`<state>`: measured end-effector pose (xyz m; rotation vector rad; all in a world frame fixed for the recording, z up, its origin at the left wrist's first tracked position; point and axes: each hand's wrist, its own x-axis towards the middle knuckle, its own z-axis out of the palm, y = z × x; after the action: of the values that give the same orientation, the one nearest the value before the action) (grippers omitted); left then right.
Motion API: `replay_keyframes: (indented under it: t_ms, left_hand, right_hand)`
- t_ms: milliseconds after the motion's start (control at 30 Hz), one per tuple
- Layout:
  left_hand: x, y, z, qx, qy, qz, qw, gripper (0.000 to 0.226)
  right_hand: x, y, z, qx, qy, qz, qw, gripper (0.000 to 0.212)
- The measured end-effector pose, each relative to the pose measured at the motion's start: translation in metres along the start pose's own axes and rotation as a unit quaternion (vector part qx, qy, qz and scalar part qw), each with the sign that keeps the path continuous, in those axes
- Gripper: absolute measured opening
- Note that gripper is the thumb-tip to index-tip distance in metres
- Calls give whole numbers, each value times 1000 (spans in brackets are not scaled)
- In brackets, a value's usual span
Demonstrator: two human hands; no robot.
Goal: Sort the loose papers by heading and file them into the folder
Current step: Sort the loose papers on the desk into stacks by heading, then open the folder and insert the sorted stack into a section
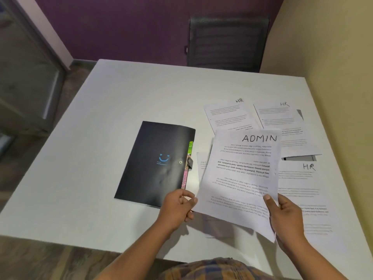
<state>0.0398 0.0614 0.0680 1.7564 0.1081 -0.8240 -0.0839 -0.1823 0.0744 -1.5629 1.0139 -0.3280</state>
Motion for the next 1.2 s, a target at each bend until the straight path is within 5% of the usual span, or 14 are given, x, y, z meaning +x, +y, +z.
replay_keyframes:
  t_ms: [100,233,400,500,833,967,1200]
  left_hand:
    - [8,-4,-5,17,29,-8,999,4]
    - [28,-21,-16,257,186,59,947,10]
    - [54,-41,-17,497,211,25,841,77]
    - [62,-41,-18,531,204,8,823,101]
    - [55,-14,-13,592,96,29,800,86]
    - [46,8,-24,641,57,12,765,60]
    - [29,39,-43,610,145,34,778,48]
  right_hand:
    - [1,2,-2,-13,6,12,1000,20]
    - [2,6,-6,-25,8,17,1000,24]
    - [0,5,-11,-47,21,26,998,16]
    - [-1,-1,-12,-55,17,27,998,16]
    - [2,-1,-14,-45,-5,15,999,15]
    - [5,-8,-7,-27,-23,17,999,17]
    - [11,-26,7,-8,-31,8,999,14]
